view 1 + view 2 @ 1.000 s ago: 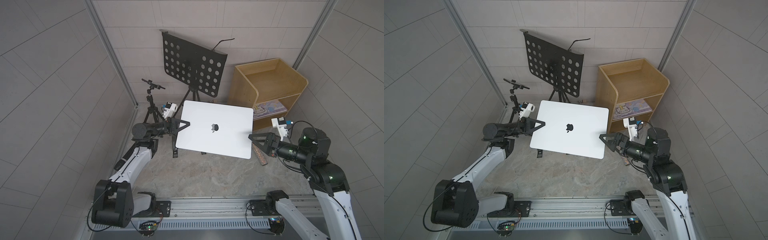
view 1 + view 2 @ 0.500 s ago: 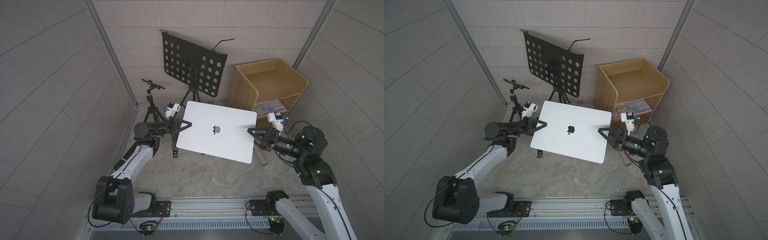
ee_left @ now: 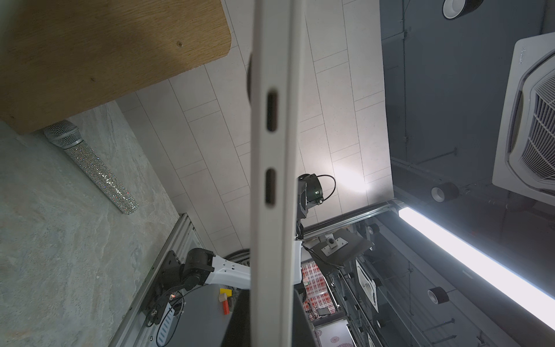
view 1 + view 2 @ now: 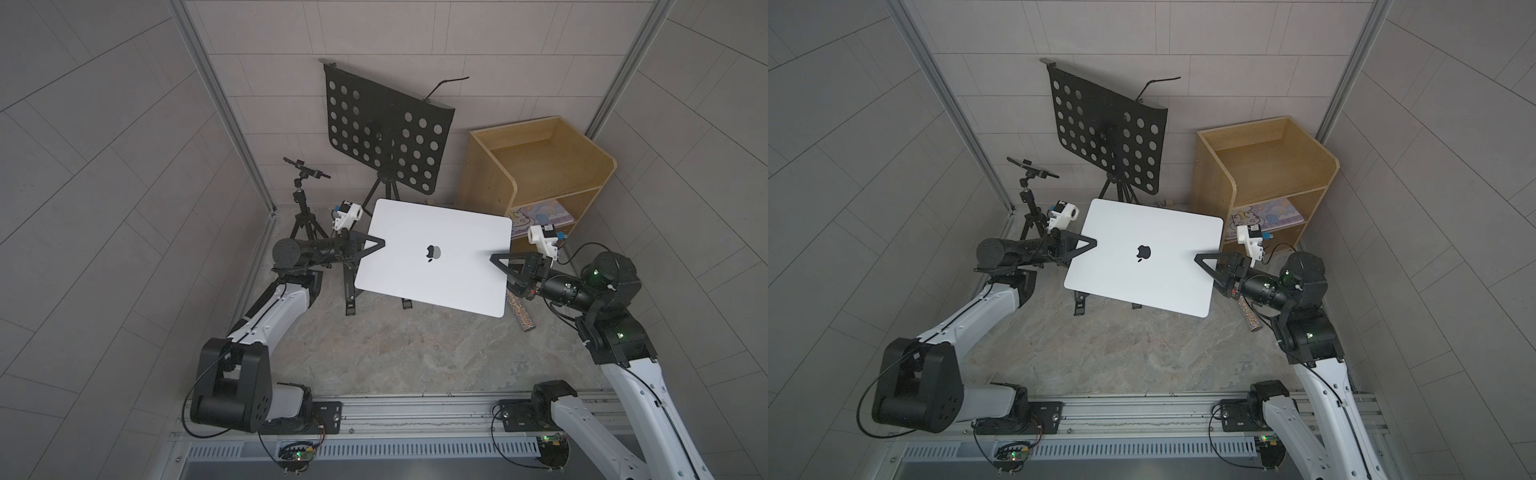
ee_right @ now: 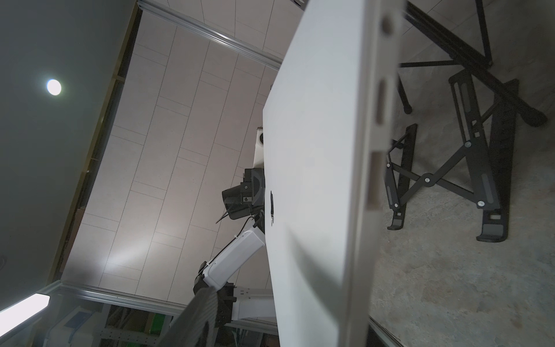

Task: Close the laptop lid and set it aside
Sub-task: Pick up the laptop from the computer stand.

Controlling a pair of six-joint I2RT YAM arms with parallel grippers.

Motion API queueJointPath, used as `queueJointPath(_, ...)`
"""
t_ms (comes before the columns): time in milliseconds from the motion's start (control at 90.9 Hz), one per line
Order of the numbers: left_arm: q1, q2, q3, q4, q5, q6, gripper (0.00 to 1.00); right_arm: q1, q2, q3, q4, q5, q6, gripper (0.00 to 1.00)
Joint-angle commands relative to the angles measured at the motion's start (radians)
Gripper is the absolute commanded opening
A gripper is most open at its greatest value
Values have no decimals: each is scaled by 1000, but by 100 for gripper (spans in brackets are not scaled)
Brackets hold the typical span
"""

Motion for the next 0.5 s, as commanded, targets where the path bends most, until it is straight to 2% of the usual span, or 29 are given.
queueJointPath(0,0,-2,57,76,-85,9,0,26,12,-1,78,-26,15,57)
queueJointPath(187,-1,4,60,76,-73,12,0,49,39,-2,116,-26,36,44)
queueJointPath(484,-1,19,66,78,-68,14,0,50,25,-13,133,-4,54,13)
